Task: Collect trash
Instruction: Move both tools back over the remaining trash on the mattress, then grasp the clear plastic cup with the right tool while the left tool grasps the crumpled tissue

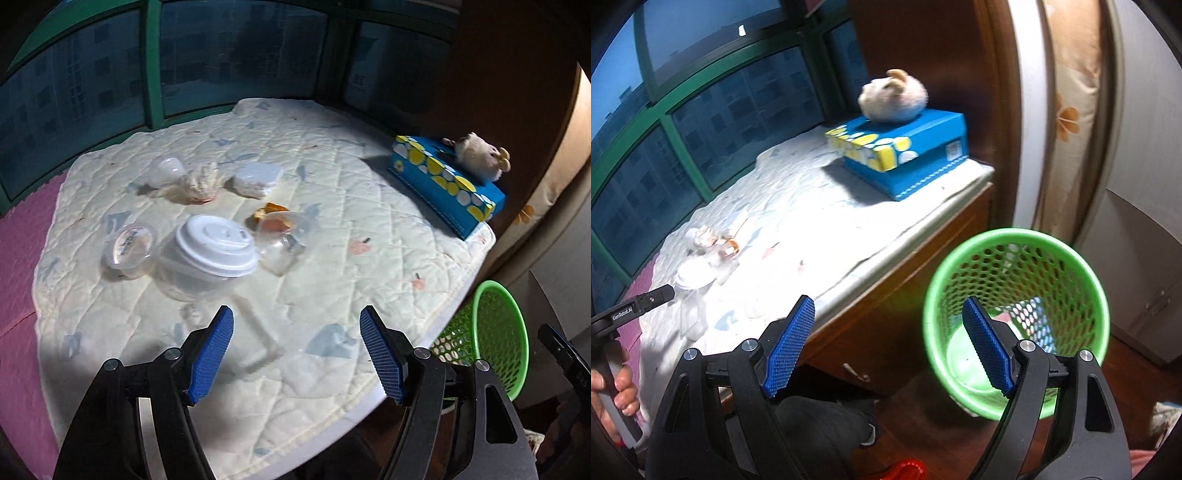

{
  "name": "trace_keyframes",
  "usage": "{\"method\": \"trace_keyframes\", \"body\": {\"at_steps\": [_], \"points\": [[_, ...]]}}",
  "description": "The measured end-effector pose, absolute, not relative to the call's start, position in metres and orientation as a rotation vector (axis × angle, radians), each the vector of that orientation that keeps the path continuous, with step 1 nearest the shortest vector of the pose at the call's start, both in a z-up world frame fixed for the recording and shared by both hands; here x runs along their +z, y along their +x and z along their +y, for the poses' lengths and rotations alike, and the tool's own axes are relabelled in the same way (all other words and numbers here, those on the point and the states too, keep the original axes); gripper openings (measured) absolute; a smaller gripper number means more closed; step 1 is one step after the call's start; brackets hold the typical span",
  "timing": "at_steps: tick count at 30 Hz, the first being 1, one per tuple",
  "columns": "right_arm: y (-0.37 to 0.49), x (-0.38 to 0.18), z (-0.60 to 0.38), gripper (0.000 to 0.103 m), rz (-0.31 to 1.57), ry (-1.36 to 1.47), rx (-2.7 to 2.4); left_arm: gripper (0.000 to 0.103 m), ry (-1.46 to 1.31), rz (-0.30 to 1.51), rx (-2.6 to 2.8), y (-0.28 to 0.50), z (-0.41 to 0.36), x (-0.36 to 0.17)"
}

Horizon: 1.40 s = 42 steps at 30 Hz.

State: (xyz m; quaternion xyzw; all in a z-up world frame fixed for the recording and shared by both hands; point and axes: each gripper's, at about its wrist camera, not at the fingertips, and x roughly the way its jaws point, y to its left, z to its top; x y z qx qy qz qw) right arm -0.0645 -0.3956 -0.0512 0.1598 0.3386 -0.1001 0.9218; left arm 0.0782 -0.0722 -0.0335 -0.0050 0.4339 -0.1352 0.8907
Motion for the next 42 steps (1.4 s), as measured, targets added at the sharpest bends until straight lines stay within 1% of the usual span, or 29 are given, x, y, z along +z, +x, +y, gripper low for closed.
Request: {"method": "trace_keyframes", "body": {"at_steps": [8, 21, 31, 42], "points": [[-0.030, -0.047, -0.348, 0.083, 0.710, 0.284, -0.094, 0.069, -0.093, 0.910, -0.136, 0.085, 0.003, -0.037], [0.028, -0.048, -0.271, 0.083, 0.747, 0.210, 0.071, 0.069, -0.173, 0.932, -0.050, 0.092, 0.057, -0.049], [0.078, -0.051, -0.239, 0.083, 0.770, 0.159, 0.143, 0.069, -0.179, 0.927, -0.044, 0.115, 0.074, -0.044], [0.139, -0.071, -0.216, 0.083, 0.834, 0.128, 0.236, 0.069, -0.146, 0.927, -0.094, 0.160, 0.066, -0.033]]}}
